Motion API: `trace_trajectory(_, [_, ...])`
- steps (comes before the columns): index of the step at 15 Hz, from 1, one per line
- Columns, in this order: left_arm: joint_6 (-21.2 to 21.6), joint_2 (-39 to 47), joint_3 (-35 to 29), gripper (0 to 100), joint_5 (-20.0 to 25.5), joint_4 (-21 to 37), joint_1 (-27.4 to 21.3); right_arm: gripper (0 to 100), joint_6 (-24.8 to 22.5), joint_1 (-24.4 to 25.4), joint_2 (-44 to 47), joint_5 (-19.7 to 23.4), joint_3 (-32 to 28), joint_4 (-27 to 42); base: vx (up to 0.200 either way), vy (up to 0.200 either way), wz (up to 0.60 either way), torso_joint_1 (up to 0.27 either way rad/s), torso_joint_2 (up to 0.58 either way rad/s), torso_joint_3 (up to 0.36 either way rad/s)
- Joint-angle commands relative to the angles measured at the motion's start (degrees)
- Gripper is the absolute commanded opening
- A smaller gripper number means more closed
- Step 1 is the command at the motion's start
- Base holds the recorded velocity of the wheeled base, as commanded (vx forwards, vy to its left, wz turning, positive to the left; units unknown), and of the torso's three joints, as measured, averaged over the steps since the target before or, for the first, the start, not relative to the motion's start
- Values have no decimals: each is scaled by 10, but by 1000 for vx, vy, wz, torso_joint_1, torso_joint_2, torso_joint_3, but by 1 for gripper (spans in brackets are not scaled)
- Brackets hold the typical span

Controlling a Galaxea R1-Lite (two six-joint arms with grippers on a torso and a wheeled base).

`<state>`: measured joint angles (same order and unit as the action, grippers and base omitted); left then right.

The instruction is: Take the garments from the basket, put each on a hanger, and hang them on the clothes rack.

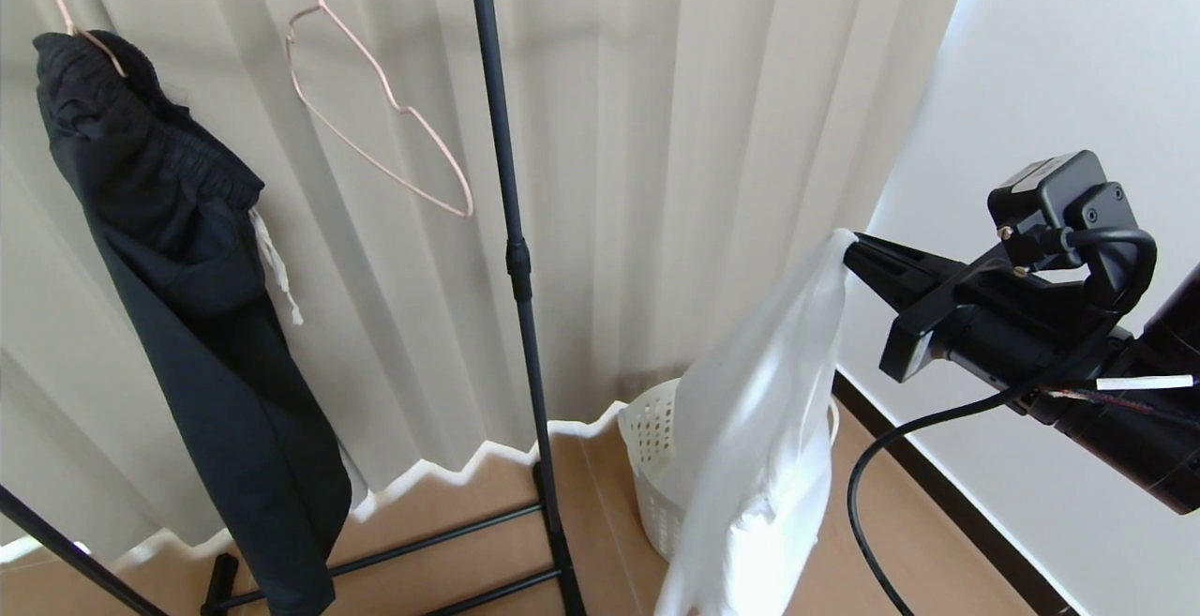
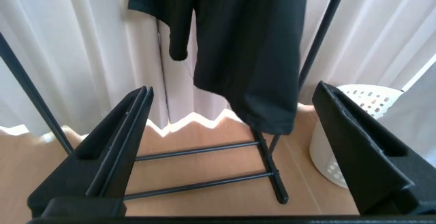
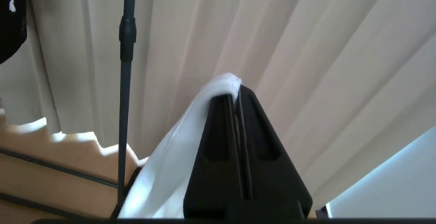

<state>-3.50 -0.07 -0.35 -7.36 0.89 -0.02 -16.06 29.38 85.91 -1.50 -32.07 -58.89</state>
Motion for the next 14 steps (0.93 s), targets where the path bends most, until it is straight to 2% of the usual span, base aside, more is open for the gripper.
trace_trajectory(1, [1,1,0,100,0,0,0,0,0,0,4,0,-1,0,0,0,0,115,-481,-364])
trace_trajectory(7, [0,1,0,100,0,0,0,0,0,-2,3,0,-2,0,0,0,0,141,-491,-351])
trace_trajectory(14, [0,1,0,100,0,0,0,0,0,-12,3,3,-4,0,0,0,0,200,-538,-347])
